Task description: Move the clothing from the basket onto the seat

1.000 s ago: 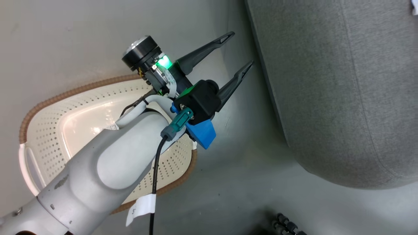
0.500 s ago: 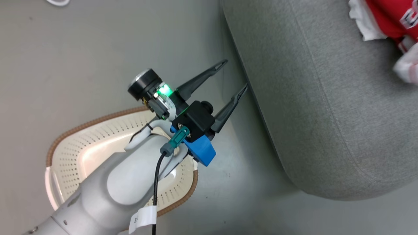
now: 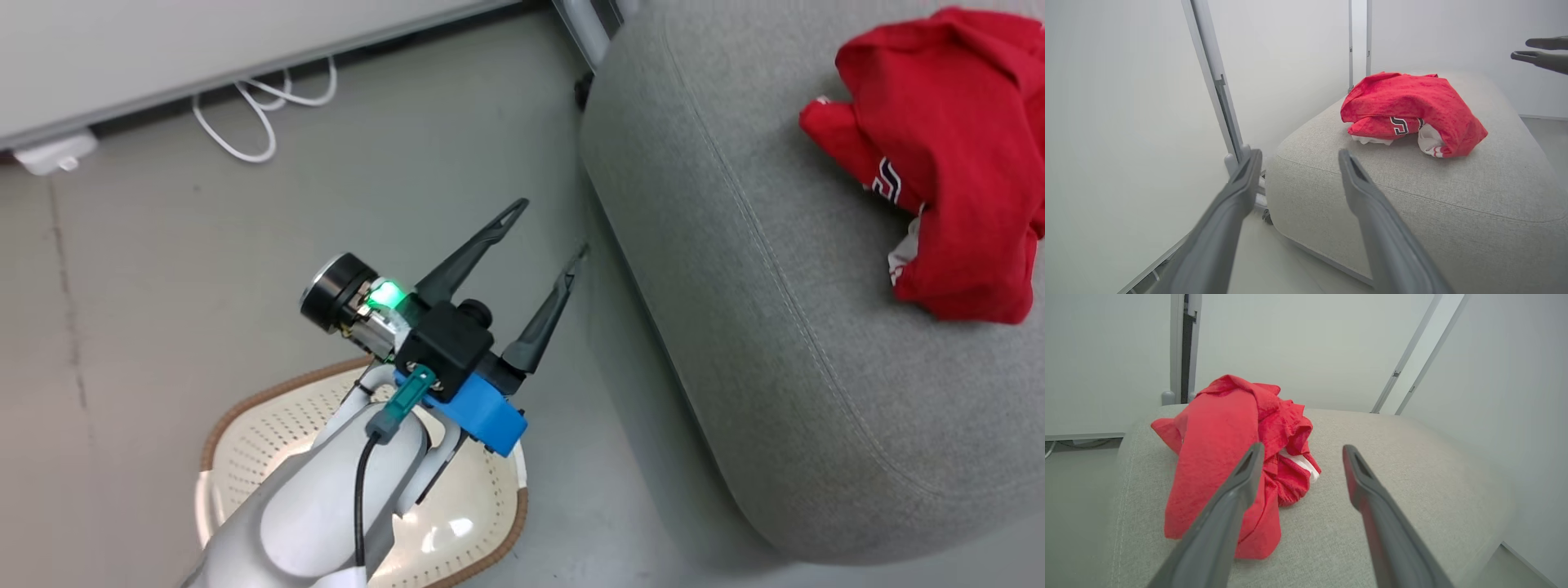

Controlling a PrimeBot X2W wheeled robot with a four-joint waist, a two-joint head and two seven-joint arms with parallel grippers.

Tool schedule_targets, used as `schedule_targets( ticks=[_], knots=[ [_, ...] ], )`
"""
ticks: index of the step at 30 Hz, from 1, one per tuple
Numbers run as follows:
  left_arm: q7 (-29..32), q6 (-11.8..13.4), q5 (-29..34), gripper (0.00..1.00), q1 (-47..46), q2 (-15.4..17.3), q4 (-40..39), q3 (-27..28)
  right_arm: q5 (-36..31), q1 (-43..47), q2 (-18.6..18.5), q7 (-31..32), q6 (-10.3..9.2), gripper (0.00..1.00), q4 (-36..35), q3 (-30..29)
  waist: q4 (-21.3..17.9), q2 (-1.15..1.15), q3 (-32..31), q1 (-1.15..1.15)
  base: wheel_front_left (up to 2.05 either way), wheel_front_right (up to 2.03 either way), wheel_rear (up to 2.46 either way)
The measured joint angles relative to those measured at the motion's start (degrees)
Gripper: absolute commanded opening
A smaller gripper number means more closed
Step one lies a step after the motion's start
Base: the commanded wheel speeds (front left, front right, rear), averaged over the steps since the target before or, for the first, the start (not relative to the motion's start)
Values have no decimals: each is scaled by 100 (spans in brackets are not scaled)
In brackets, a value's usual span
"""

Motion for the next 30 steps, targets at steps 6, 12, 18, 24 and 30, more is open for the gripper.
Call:
schedule_targets(
  ticks=[6,12,18,24,30],
  knots=[
    [0,157,83,100,492,-45,-333,572,66,69,21,0,0,100,-313,428,340,0,-352,0,0,0,0],
    [-1,241,183,100,1024,-104,-552,1211,105,78,51,0,0,100,-458,839,709,0,-674,0,0,0,0],
    [-2,276,324,100,1509,-204,-714,1897,151,74,140,-1,0,100,-501,1217,1051,0,-975,0,0,0,0],
    [-7,253,471,100,1926,-316,-855,2568,191,81,275,0,0,100,-504,1469,1349,0,-1227,0,0,0,0],
    [-7,115,639,100,2306,-438,-913,3043,244,109,394,-1,0,100,-470,1625,1561,0,-1438,0,0,0,0]
  ],
)
